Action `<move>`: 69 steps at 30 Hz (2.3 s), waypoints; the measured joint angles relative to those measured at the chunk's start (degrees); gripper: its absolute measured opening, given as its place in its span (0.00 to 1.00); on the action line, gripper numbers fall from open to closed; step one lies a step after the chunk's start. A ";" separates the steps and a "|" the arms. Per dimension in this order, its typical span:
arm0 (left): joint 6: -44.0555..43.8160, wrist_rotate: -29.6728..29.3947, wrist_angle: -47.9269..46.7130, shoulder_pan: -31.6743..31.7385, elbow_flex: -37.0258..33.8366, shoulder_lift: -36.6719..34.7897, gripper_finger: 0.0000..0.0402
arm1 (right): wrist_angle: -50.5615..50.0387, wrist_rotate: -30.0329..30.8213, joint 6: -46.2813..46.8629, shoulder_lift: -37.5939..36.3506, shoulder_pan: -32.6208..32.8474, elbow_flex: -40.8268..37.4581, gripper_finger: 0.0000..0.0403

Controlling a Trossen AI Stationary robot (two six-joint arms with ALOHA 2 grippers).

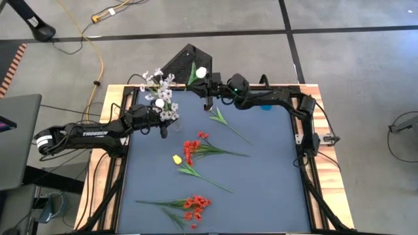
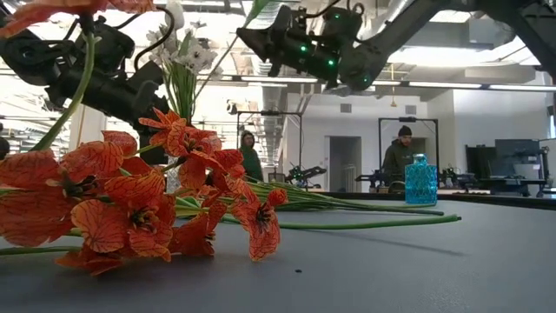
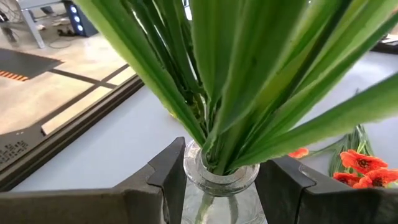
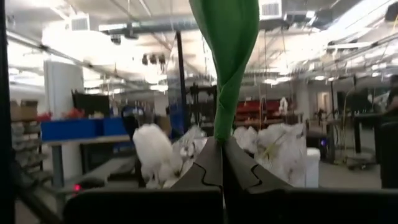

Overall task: Sort flowers into vase by color
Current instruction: Put the white tulip flower into the transparent vase

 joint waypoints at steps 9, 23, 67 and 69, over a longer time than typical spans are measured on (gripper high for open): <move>-0.45 0.15 -0.56 0.07 0.10 -0.04 0.35 | -5.61 -0.74 -5.99 -0.14 0.11 -0.02 0.04; -1.37 0.07 -0.68 0.07 0.13 -0.07 0.35 | -6.53 5.24 -11.69 -0.14 3.53 -0.04 0.04; -2.35 -0.17 -1.75 0.02 0.18 -0.11 0.35 | -22.34 8.84 -7.16 12.54 9.14 8.40 0.16; -2.01 -0.27 -1.75 0.02 0.18 -0.11 0.35 | -23.34 8.53 -4.60 12.50 8.70 8.21 0.22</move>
